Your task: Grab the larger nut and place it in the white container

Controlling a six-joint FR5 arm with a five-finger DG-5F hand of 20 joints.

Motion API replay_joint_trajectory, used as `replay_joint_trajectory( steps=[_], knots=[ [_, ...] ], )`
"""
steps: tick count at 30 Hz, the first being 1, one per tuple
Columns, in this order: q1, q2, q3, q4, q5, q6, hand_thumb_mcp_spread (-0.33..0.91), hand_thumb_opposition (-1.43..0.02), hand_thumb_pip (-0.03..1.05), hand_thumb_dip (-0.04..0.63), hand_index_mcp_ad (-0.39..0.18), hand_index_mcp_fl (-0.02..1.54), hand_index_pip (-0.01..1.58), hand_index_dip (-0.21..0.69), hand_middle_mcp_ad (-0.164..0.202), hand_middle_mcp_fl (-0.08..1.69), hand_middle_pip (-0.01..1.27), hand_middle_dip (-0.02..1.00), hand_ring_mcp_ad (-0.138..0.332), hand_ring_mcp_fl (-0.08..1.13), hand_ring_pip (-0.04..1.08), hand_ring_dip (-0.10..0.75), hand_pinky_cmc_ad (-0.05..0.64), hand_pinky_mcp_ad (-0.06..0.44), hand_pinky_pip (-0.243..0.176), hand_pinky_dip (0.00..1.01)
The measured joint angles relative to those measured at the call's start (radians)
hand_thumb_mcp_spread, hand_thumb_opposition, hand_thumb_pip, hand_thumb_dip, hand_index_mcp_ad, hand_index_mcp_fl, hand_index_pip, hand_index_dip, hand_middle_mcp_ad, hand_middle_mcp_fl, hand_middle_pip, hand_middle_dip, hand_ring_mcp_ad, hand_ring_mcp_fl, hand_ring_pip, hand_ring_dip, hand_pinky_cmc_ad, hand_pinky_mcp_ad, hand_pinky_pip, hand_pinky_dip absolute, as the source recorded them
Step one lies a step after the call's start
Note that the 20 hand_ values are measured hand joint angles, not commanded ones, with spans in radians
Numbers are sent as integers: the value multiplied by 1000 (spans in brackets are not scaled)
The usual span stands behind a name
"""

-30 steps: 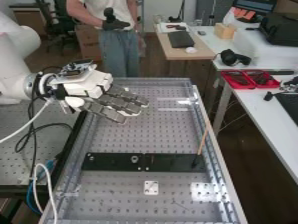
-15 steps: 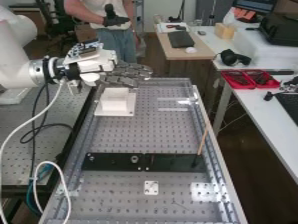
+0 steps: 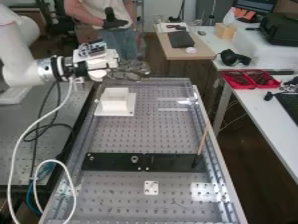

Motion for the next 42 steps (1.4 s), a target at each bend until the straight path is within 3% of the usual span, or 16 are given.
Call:
replay_joint_trajectory(
  steps=[20, 28, 33, 35, 36, 37, 39, 42],
  knots=[
    [85, -98, -38, 77, 6, 19, 389, -841, 576, 222, -31, 572, 1545, 152, 75, 120, 126, 173, 166, 0, 143, 80, 332, 171, -91, 468],
    [125, -169, -56, 147, 82, 32, 389, -841, 576, 222, -31, 572, 1541, 147, 75, 120, 126, 173, 166, 0, 143, 80, 332, 171, -91, 468],
    [146, -179, -68, 149, 128, 34, 380, -841, 579, 222, -31, 569, 1541, 140, 75, 120, 126, 169, 166, 2, 157, 80, 332, 173, -91, 476],
    [156, -179, -69, 132, 148, 35, 379, -841, 593, 218, -37, 506, 1539, 131, 75, 101, 126, 171, 166, 3, 168, 80, 332, 173, -91, 496],
    [159, -178, -70, 125, 156, 36, 393, -859, 712, 236, -61, 468, 1548, 133, 77, 99, 122, 162, 164, 3, 180, 77, 332, 169, -91, 525],
    [163, -175, -71, 119, 164, 36, 384, -859, 759, 234, -73, 417, 1567, 126, 77, 93, 126, 168, 166, 3, 201, 77, 332, 173, -91, 539],
    [167, -169, -73, 109, 175, 37, 389, -855, 764, 241, -105, 309, 1562, 99, 77, 75, 122, 152, 166, 5, 209, 73, 332, 183, -91, 586],
    [171, -149, -75, 85, 189, 37, 353, -852, 806, 241, -108, 152, 1557, 63, 75, 37, 122, 136, 166, 0, 244, 45, 332, 201, -93, 656]
  ],
)
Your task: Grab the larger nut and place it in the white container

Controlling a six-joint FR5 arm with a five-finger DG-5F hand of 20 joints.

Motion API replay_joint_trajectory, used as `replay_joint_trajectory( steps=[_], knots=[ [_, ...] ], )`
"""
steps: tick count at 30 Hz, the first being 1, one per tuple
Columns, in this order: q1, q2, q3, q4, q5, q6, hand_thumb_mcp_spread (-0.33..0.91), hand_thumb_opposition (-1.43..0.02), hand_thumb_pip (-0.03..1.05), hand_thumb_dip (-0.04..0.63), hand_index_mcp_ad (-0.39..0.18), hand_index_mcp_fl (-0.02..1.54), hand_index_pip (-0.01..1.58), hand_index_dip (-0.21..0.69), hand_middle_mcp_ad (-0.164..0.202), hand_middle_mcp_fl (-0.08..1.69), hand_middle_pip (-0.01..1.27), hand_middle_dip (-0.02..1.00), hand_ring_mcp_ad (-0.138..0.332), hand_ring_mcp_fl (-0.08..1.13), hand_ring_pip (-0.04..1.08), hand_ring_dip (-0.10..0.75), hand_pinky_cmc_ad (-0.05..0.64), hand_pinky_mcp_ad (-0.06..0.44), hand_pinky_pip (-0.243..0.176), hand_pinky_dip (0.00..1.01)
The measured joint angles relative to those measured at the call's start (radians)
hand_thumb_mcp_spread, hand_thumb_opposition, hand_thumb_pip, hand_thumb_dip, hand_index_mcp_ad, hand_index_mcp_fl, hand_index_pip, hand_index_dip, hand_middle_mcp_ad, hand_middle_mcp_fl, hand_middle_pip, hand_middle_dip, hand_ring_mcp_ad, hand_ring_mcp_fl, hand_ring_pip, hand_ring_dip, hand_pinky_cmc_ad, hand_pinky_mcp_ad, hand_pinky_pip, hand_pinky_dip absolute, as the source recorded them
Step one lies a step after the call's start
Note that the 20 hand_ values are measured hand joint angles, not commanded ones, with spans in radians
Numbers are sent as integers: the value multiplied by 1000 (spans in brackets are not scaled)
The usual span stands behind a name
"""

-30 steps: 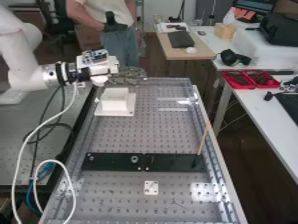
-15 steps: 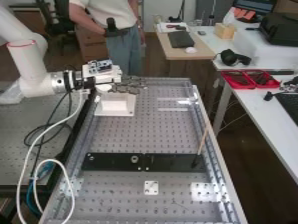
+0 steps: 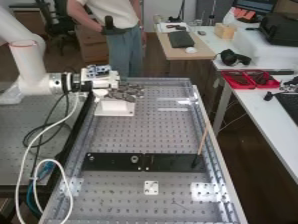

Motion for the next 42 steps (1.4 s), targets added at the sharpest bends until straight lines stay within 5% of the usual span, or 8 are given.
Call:
replay_joint_trajectory(
  steps=[11, 19, 29, 42],
  knots=[
    [-33, 153, 38, -132, 57, -53, 279, -817, 864, 253, -108, 9, 1560, 19, 75, 10, 126, 120, 166, 0, 278, 14, 332, 229, -105, 780],
    [-106, 298, 120, -147, 202, -166, 239, -820, 853, 253, -108, 5, 1497, -44, 75, 7, 126, 113, 166, 0, 284, 5, 328, 227, -105, 806],
    [-181, 332, 244, -210, 250, -215, 152, -822, 810, 236, -106, 7, 1051, -148, 75, 7, 126, 119, 166, 0, 251, 5, 323, 248, -105, 801],
    [-315, 281, 391, -392, 125, -122, -47, -785, 754, 105, -105, 12, 405, -190, 75, 5, 122, 159, 166, 0, 141, 58, 325, 314, -105, 656]
  ],
)
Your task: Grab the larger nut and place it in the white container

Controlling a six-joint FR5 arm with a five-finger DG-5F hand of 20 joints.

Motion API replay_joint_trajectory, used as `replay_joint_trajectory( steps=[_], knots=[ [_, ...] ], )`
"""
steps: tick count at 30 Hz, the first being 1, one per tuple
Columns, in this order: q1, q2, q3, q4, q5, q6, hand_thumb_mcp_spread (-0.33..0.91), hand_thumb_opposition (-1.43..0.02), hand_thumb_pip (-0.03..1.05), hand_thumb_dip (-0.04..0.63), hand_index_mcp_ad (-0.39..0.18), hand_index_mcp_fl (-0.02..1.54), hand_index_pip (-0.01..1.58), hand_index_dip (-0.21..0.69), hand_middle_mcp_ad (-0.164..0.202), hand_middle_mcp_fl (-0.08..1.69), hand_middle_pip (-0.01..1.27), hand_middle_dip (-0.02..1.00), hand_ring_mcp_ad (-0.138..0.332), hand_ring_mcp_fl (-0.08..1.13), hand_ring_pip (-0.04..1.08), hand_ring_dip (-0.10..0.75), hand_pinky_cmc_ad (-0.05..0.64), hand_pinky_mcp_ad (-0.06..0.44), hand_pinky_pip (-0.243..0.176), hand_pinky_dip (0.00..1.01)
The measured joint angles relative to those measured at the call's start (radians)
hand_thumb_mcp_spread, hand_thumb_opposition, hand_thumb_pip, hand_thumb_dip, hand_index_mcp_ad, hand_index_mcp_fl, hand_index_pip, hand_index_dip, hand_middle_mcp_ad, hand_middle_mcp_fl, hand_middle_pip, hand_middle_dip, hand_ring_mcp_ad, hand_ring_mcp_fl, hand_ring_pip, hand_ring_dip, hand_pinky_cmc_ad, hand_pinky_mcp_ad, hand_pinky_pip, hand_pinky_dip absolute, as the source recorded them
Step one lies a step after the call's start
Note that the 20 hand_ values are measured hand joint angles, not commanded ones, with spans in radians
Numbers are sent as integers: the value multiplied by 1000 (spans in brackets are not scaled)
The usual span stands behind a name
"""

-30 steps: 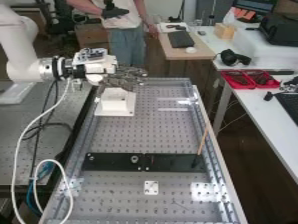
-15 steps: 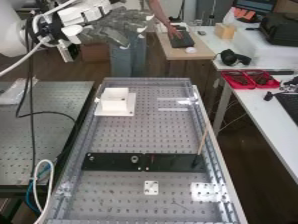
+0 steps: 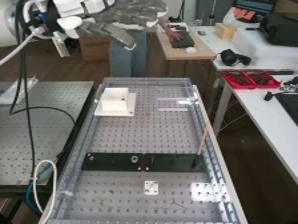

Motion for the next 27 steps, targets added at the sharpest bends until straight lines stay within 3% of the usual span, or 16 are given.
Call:
replay_joint_trajectory(
  steps=[12, 17, 27],
  knots=[
    [-79, -68, 105, -129, -168, -11, -73, -815, 752, 61, -105, 52, 229, -188, 77, 5, 126, 175, 188, 3, 103, 80, 347, 328, -110, 545],
    [-97, -79, 126, -166, -204, 1, -75, -812, 750, 61, -105, 58, 192, -188, 77, 9, 127, 175, 188, 3, 110, 80, 363, 330, -110, 529],
    [-129, -80, 151, -207, -266, -28, -75, -817, 749, 47, -105, 70, 164, -188, 75, 5, 126, 175, 188, 0, 96, 80, 363, 330, -110, 482]
  ],
)
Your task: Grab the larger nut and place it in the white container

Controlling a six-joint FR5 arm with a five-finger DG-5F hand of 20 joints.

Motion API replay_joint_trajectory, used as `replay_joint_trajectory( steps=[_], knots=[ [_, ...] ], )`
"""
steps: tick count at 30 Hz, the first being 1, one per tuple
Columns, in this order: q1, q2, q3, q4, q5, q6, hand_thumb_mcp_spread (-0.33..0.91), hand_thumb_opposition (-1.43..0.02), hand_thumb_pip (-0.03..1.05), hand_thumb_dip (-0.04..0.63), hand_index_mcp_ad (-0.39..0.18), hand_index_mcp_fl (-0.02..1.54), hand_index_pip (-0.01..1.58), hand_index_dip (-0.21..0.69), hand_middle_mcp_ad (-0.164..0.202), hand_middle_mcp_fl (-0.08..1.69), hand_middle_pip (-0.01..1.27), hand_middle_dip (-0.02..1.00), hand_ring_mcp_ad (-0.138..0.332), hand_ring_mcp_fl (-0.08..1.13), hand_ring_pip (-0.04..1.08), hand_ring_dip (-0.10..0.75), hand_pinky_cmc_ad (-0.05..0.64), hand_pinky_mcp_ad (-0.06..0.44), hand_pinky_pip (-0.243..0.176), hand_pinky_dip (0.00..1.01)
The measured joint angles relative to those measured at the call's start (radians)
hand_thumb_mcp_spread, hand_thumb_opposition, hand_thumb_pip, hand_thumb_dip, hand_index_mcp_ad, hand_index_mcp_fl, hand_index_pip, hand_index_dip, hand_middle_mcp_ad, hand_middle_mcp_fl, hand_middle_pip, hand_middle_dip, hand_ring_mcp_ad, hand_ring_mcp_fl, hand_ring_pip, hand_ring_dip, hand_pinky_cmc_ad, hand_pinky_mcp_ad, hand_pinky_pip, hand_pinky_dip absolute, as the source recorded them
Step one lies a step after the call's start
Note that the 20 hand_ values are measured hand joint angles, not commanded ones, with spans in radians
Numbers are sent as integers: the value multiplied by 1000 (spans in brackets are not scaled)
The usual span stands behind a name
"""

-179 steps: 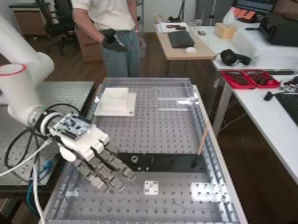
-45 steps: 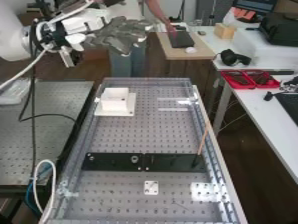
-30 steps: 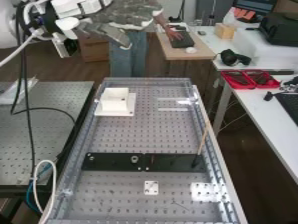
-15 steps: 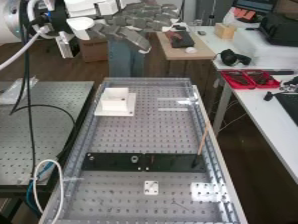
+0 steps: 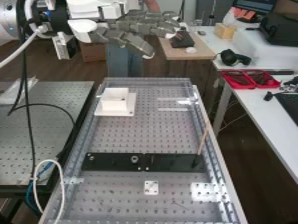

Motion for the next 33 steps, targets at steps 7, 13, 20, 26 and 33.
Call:
replay_joint_trajectory(
  steps=[7, 13, 20, 26, 33],
  knots=[
    [-8, 3, 4, -25, -17, -6, -75, -817, 747, 47, -105, 75, 168, -188, 75, 5, 126, 175, 188, 0, 99, 80, 367, 330, -110, 482],
    [-14, 10, 2, -44, -28, -22, -73, -817, 747, 47, -108, 73, 152, -188, 75, 5, 126, 175, 188, 0, 99, 80, 367, 330, -110, 482],
    [-22, 16, 6, -72, -38, -31, -75, -834, 747, 47, -105, 73, 150, -188, 75, 5, 126, 175, 188, 0, 96, 80, 363, 330, -110, 482],
    [-29, 18, 11, -91, -57, -27, -75, -834, 747, 47, -105, 72, 138, -188, 75, 5, 126, 175, 187, 0, 96, 80, 379, 330, -110, 482],
    [-38, 18, 19, -113, -83, -16, -75, -834, 747, 47, -105, 73, 138, -187, 75, 5, 126, 175, 187, 0, 96, 80, 379, 330, -110, 482]
  ],
)
